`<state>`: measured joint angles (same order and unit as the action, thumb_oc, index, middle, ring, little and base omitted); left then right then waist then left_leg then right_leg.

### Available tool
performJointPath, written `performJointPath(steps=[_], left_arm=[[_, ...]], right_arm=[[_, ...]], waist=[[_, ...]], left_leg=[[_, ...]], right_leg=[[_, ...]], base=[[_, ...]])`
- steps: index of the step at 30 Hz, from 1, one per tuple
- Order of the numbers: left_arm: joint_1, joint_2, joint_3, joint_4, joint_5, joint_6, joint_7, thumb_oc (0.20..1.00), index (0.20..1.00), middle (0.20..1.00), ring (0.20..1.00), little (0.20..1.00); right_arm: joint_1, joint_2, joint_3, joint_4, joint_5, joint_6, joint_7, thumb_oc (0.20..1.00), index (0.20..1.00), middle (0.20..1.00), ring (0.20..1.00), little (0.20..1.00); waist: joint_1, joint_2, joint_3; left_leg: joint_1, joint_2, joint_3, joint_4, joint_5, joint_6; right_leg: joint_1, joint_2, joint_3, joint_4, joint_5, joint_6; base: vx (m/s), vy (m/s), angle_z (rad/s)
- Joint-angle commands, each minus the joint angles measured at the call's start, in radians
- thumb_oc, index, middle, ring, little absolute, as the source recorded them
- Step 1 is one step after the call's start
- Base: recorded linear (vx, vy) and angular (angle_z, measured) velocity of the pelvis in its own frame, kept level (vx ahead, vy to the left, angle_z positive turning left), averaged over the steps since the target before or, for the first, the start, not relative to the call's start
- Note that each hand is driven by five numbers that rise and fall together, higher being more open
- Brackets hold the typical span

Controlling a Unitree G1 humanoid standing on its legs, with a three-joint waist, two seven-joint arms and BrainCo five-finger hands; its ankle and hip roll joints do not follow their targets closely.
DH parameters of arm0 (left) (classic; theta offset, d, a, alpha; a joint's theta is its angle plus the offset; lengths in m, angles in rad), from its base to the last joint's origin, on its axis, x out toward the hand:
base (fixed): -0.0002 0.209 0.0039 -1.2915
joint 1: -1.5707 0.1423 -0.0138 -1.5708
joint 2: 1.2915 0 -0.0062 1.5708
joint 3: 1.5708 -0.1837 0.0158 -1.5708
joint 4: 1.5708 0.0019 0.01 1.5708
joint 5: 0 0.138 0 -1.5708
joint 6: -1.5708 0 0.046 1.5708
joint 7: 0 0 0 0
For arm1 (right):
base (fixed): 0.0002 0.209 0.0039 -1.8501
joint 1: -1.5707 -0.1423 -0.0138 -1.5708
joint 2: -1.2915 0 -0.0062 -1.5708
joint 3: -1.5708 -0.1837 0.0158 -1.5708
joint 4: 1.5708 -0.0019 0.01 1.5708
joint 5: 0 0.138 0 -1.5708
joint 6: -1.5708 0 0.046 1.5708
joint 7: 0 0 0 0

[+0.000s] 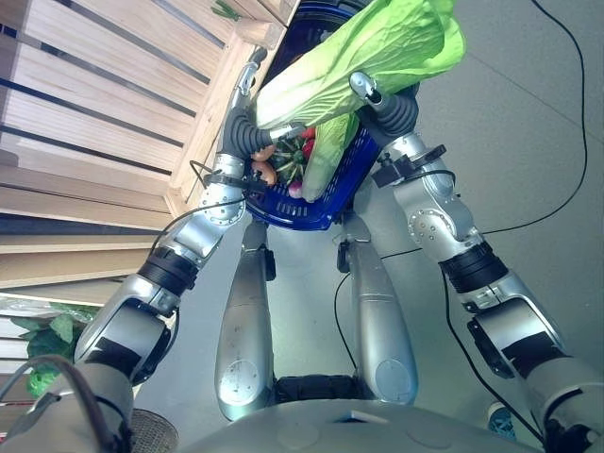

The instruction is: Pick up fruits and vegetables into the basket

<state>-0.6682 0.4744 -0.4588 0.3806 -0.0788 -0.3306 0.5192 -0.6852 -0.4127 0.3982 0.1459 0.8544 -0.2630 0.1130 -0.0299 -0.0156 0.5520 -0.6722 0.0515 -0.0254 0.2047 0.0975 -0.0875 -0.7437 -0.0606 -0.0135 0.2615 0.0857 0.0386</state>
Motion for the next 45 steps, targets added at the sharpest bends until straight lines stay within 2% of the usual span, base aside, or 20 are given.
performJointPath(steps=[1, 6, 12, 17, 26, 32, 36, 45], left_arm=[[-0.023, 0.038, 0.210, 0.111, -0.111, 0.007, 0.125, 1.000, 1.000, 1.000, 1.000, 1.000], [-0.028, 0.026, 0.237, 0.199, -0.117, 0.005, 0.144, 1.000, 1.000, 1.000, 1.000, 1.000], [-0.024, 0.022, 0.224, 0.272, -0.101, -0.004, 0.158, 1.000, 1.000, 1.000, 1.000, 1.000], [-0.029, 0.022, 0.214, 0.320, -0.115, -0.007, 0.159, 1.000, 1.000, 1.000, 1.000, 1.000], [-0.100, 0.036, 0.183, 0.434, -0.168, -0.012, 0.093, 1.000, 1.000, 1.000, 1.000, 1.000], [-0.150, 0.030, 0.152, 0.480, -0.182, -0.018, 0.063, 1.000, 1.000, 1.000, 1.000, 1.000], [-0.188, 0.023, 0.132, 0.518, -0.192, -0.029, 0.038, 1.000, 1.000, 1.000, 1.000, 1.000], [-0.243, -0.008, 0.093, 0.556, -0.206, -0.059, 0.035, 1.000, 1.000, 1.000, 1.000, 1.000]], right_arm=[[0.074, -0.010, -0.027, -0.137, -0.078, -0.071, -0.030, 0.200, 0.200, 0.200, 0.200, 0.200], [0.063, -0.020, -0.042, -0.101, -0.122, -0.089, -0.116, 0.200, 0.200, 0.200, 0.200, 0.200], [0.045, -0.024, -0.044, -0.050, -0.163, -0.111, -0.215, 0.200, 0.200, 0.200, 0.200, 0.200], [0.008, -0.025, -0.040, 0.017, -0.198, -0.074, -0.272, 0.200, 0.200, 0.200, 0.200, 0.200], [-0.165, -0.036, 0.008, 0.296, -0.060, 0.045, -0.277, 0.200, 0.200, 0.200, 0.200, 0.200], [-0.293, -0.016, 0.041, 0.508, -0.076, 0.115, -0.307, 0.200, 0.200, 0.200, 0.200, 0.200], [-0.376, -0.007, 0.047, 0.694, -0.092, 0.133, -0.271, 0.200, 0.200, 0.200, 0.200, 0.200], [-0.472, 0.018, 0.041, 0.976, -0.115, 0.170, -0.209, 0.200, 0.200, 0.200, 0.200, 0.200]], waist=[[-0.021, -0.001, -0.032], [-0.027, 0.006, -0.032], [-0.031, 0.016, -0.032], [-0.027, 0.027, -0.032], [0.002, 0.046, -0.032], [0.030, 0.062, -0.032], [0.052, 0.074, -0.032], [0.080, 0.103, -0.032]], left_leg=[[-0.014, -0.057, 0.035, 0.014, -0.035, 0.014], [-0.013, -0.057, 0.038, 0.015, -0.035, 0.013], [-0.015, -0.058, 0.042, 0.016, -0.034, 0.014], [-0.014, -0.060, 0.040, 0.019, -0.033, 0.013], [-0.023, -0.064, 0.034, 0.040, -0.032, 0.008], [-0.028, -0.067, 0.024, 0.047, -0.034, 0.008], [-0.040, -0.074, 0.013, 0.064, -0.035, 0.009], [-0.081, -0.086, -0.006, 0.084, -0.033, 0.016]], right_leg=[[0.044, 0.038, -0.062, 0.054, -0.088, 0.039], [0.043, 0.038, -0.058, 0.056, -0.093, 0.036], [0.038, 0.039, -0.056, 0.059, -0.096, 0.032], [0.036, 0.035, -0.057, 0.064, -0.098, 0.031], [0.030, 0.021, -0.072, 0.079, -0.101, 0.025], [0.025, 0.015, -0.085, 0.095, -0.108, 0.021], [0.014, 0.012, -0.099, 0.120, -0.116, 0.017], [-0.032, 0.010, -0.106, 0.151, -0.124, 0.015]], base=[[0.00, 0.037, -0.02], [0.00, 0.042, -0.01], [0.00, 0.024, 0.00], [0.00, 0.006, 0.00], [0.00, 0.000, 0.00], [0.02, -0.032, 0.06], [0.02, -0.044, 0.07], [0.01, -0.024, 0.08]])
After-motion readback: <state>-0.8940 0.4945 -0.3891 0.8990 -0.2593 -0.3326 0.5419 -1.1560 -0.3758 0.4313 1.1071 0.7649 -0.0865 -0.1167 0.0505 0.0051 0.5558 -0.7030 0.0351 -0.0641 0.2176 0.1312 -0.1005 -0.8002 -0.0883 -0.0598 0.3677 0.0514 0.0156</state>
